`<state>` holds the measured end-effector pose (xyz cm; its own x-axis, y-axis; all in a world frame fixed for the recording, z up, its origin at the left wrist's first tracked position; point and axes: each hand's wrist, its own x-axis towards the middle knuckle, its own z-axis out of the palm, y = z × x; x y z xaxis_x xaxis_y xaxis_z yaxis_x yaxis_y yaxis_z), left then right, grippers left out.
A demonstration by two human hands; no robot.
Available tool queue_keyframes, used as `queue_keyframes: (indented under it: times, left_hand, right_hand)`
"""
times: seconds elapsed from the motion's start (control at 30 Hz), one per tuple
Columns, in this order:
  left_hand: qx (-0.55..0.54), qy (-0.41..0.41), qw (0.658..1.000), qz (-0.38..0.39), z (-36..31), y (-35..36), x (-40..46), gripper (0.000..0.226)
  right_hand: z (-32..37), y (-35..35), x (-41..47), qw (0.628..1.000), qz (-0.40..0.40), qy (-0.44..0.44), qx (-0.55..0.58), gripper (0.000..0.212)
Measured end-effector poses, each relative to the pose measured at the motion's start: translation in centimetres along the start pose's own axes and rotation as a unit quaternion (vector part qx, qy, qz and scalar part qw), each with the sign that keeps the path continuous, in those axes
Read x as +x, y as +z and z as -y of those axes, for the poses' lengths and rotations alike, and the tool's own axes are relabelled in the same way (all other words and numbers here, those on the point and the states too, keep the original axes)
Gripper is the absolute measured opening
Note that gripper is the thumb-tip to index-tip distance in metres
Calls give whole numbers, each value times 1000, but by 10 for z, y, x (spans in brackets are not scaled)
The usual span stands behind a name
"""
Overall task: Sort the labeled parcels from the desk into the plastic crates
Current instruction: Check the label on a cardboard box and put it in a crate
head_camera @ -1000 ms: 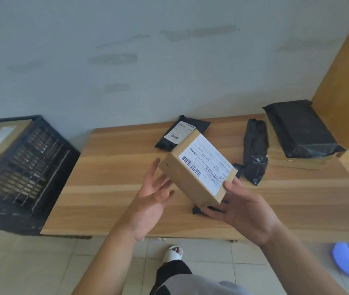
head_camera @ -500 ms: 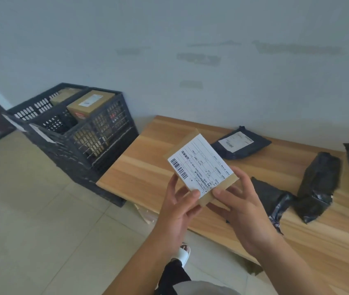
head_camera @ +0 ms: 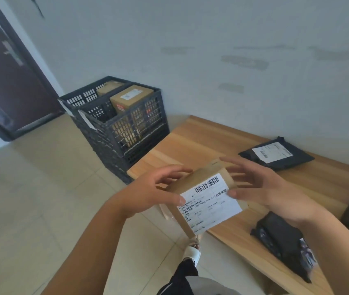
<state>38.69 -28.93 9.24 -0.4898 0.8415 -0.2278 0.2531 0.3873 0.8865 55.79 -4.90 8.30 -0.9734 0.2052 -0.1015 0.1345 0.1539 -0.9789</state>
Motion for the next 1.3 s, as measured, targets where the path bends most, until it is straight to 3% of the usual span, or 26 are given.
queue_keyframes:
  times: [0.17,0.27,0.43,0.53,0.77,1.13,1.3]
  left_hand:
    - [39,-14,998,45,-8,-5,0,63]
    - [31,-25,998,42,-12,-1,0,68]
    - [-98,12,992,-76,-15,12,4,82]
    - [-143,34,988,-53,-13,25,2,92]
    - [-150,61,987,8,-16,47,-5,72]
    - [-188,69,980,20,-1,72,-19,60]
    - [-195,64,979,14,1,77,-26,57]
  right_hand:
    - [-10,1,-6,1000,27,0,6,70]
    - [-14,3,-13,999,-11,2,51,66]
    - [-13,4,-32,979,-124,3,163,63]
    - [-15,7,-47,963,-167,5,212,61]
    - [-25,9,-77,950,-199,35,239,85]
    - [-32,26,-103,945,-214,56,242,55]
    - [-37,35,-108,943,-220,62,244,61]
